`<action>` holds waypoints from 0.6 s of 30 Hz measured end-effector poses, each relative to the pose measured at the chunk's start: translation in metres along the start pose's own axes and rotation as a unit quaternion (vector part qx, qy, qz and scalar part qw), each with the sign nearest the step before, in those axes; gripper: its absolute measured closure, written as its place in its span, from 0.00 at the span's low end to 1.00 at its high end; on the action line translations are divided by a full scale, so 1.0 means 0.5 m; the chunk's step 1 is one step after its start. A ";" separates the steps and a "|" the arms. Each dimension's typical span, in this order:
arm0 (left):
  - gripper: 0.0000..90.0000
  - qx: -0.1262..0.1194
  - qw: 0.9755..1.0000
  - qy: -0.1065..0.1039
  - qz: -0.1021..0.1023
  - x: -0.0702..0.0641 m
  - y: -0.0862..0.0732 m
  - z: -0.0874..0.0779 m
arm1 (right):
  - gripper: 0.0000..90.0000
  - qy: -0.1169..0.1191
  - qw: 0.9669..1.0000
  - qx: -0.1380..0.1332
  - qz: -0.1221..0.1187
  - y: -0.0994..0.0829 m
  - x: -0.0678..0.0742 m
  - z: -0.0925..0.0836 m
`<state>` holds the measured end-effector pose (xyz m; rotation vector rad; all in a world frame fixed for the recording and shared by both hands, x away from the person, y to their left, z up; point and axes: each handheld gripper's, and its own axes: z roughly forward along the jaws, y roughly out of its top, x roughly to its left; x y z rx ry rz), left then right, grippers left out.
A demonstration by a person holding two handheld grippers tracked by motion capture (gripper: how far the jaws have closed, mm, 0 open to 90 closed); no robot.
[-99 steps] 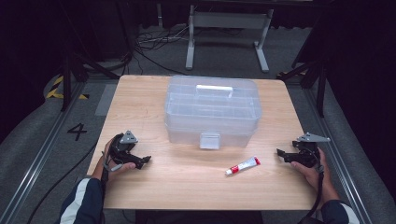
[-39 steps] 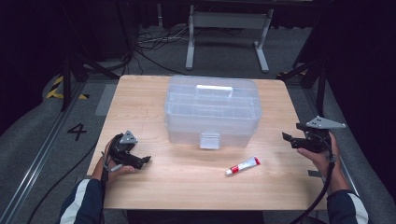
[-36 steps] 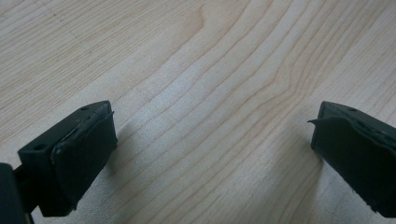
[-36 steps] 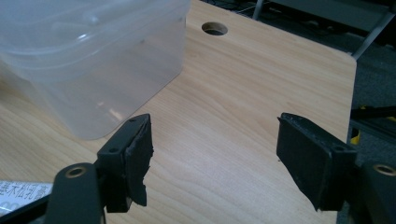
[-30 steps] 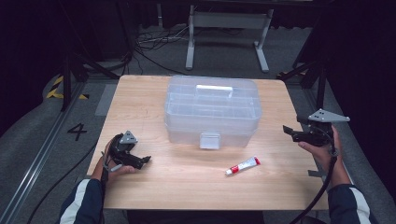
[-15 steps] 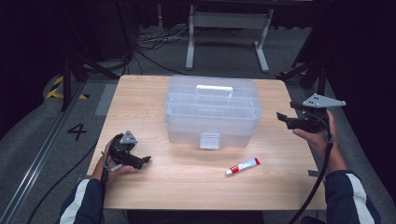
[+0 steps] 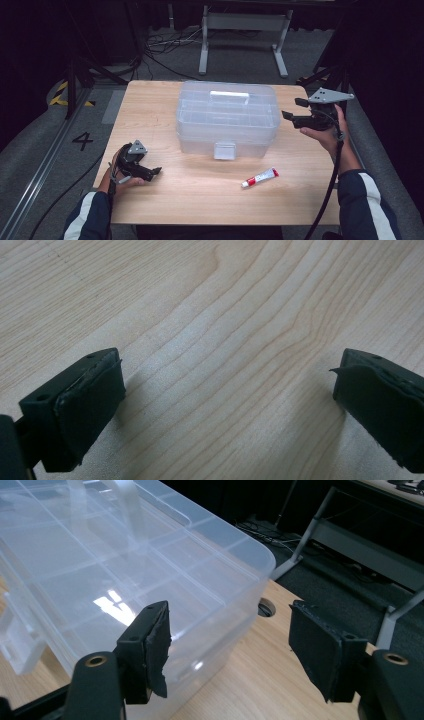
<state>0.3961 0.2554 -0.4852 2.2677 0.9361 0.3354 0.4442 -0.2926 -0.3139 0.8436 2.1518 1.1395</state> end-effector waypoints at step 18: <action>0.00 0.000 1.000 -0.008 0.003 0.005 0.003 0.003 | 0.41 0.027 0.999 0.026 -0.033 0.074 0.041 0.092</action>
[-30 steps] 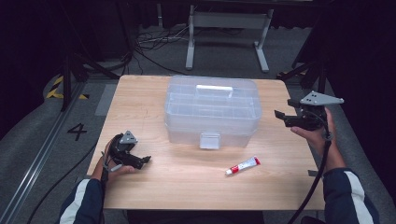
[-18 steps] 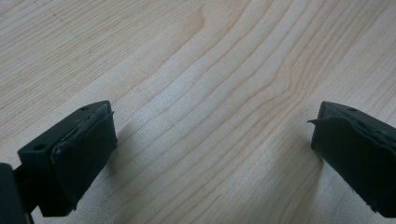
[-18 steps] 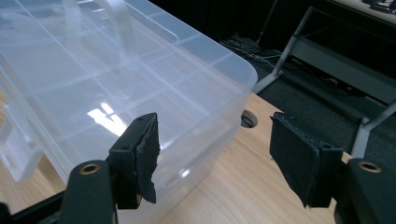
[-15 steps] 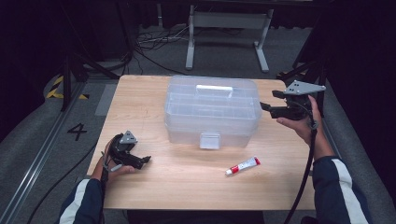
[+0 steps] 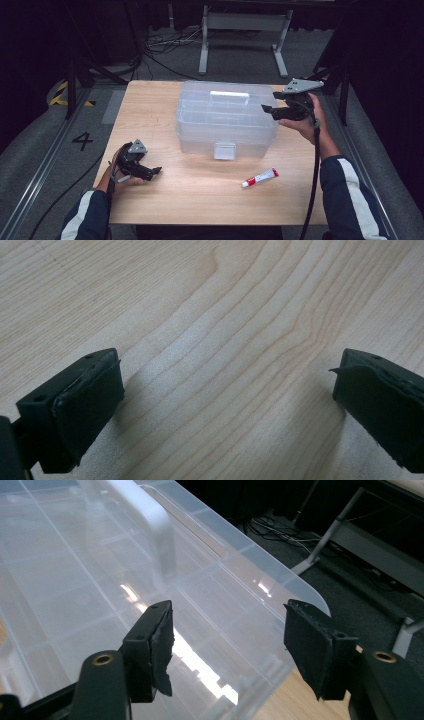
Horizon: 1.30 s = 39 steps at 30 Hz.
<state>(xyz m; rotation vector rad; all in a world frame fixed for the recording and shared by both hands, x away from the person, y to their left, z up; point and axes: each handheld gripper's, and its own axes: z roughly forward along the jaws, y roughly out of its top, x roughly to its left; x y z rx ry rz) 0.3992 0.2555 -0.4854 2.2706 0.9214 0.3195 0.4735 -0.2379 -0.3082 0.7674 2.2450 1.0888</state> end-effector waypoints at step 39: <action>0.17 -0.071 0.995 -0.067 0.038 -0.010 0.167 0.048 | 0.77 0.047 0.995 0.061 -0.063 0.104 0.059 0.112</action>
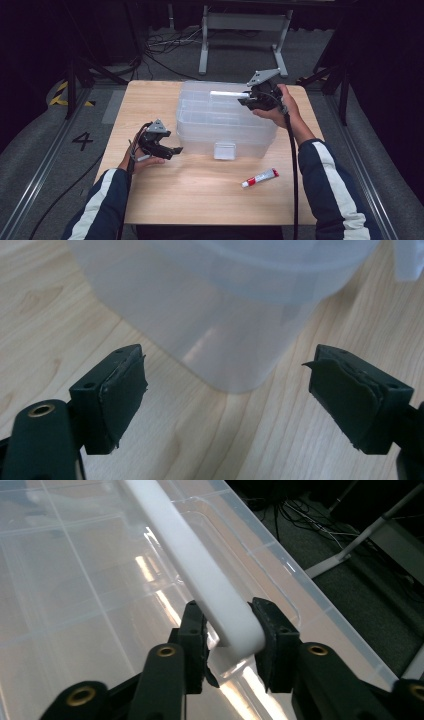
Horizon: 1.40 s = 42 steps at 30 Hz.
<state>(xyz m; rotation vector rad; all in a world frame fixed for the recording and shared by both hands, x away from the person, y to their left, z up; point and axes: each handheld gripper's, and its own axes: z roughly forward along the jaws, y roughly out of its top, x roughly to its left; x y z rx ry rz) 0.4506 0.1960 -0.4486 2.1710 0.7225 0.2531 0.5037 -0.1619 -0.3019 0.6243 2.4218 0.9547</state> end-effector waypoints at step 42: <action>0.15 -0.006 1.000 -0.011 0.024 -0.052 0.023 -0.025 | 0.79 -0.014 0.999 0.001 -0.037 0.002 0.045 -0.008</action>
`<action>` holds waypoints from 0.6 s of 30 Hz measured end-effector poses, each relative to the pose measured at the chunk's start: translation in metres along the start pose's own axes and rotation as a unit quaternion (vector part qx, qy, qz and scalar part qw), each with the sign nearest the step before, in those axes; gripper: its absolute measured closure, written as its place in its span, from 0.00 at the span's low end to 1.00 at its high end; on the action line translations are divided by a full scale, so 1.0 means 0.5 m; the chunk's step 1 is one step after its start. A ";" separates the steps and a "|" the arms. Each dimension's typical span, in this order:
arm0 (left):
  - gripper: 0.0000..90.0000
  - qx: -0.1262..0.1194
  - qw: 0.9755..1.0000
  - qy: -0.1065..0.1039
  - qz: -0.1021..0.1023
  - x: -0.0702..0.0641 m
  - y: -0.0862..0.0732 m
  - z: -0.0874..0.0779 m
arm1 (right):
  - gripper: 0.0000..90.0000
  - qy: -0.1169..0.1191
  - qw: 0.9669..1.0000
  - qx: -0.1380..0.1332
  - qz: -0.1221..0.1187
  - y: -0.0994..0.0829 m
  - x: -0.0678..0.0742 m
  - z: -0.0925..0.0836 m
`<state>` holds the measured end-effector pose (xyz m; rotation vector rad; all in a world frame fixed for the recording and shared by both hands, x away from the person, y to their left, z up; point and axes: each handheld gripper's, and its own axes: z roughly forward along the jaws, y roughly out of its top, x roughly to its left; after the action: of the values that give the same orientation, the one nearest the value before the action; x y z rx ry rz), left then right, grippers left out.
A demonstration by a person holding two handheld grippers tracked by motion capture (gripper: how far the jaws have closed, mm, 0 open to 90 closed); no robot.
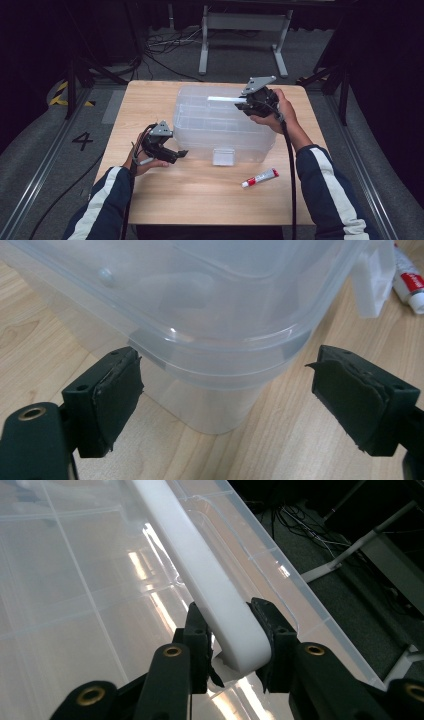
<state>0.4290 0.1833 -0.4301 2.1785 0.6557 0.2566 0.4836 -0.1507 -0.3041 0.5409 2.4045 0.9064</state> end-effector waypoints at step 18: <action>0.25 -0.018 1.000 0.013 -0.010 0.005 -0.005 -0.003 | 0.79 0.011 1.000 -0.004 0.010 0.002 -0.016 -0.001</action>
<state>0.4296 0.1869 -0.4313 2.1358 0.6813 0.2862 0.4896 -0.1544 -0.3004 0.5542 2.4185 0.9351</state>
